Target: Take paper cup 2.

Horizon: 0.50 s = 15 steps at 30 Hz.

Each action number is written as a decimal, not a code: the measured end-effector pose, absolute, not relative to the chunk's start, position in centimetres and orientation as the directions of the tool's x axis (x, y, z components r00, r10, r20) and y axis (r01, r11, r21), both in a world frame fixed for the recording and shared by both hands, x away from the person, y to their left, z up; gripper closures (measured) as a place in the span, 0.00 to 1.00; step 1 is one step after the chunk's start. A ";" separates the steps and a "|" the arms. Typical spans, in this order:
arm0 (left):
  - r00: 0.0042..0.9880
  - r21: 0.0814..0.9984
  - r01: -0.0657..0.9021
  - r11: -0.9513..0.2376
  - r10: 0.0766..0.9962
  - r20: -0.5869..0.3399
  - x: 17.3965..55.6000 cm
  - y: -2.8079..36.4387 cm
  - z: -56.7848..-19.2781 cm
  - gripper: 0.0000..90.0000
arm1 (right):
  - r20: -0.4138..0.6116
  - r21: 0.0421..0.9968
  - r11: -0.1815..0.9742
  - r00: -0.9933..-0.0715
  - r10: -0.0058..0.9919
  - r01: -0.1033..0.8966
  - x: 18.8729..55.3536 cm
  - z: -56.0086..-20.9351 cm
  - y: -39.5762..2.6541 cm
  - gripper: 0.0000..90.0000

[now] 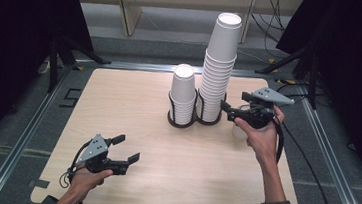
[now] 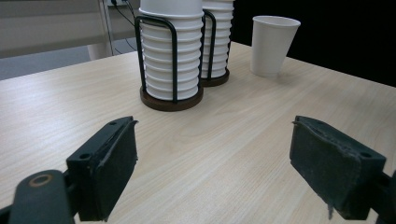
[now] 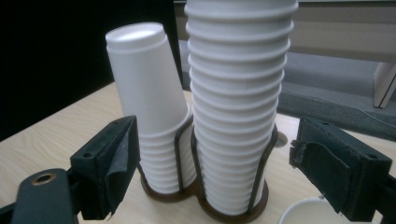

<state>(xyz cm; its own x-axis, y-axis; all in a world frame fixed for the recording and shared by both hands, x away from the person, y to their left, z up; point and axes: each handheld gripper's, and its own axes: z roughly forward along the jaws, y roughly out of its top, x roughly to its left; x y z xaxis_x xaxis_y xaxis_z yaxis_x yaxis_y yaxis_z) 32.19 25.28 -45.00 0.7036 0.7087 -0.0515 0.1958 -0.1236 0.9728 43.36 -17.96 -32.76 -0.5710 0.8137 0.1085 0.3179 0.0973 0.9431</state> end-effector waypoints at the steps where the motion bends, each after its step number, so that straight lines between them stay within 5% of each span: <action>1: 0.701 0.969 0.200 -0.148 0.713 -0.035 32.1 25.4 -44.9 0.16 | 0.126 0.943 0.081 -0.574 0.809 0.322 43.6 -32.4 -17.9 0.17; 15: 0.707 0.973 0.197 -0.124 0.705 -0.053 32.2 25.2 -45.1 0.16 | 0.103 0.958 0.077 -0.583 0.806 0.276 46.3 -27.8 -17.4 0.17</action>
<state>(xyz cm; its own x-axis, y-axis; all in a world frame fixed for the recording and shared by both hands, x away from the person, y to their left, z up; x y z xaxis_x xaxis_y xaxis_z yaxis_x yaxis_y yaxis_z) 32.21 25.24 -45.06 0.7070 0.7052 -0.0534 0.1970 -0.1238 0.9726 46.28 -17.42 -27.83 -0.5831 0.8059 0.1029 0.2760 0.0774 0.9580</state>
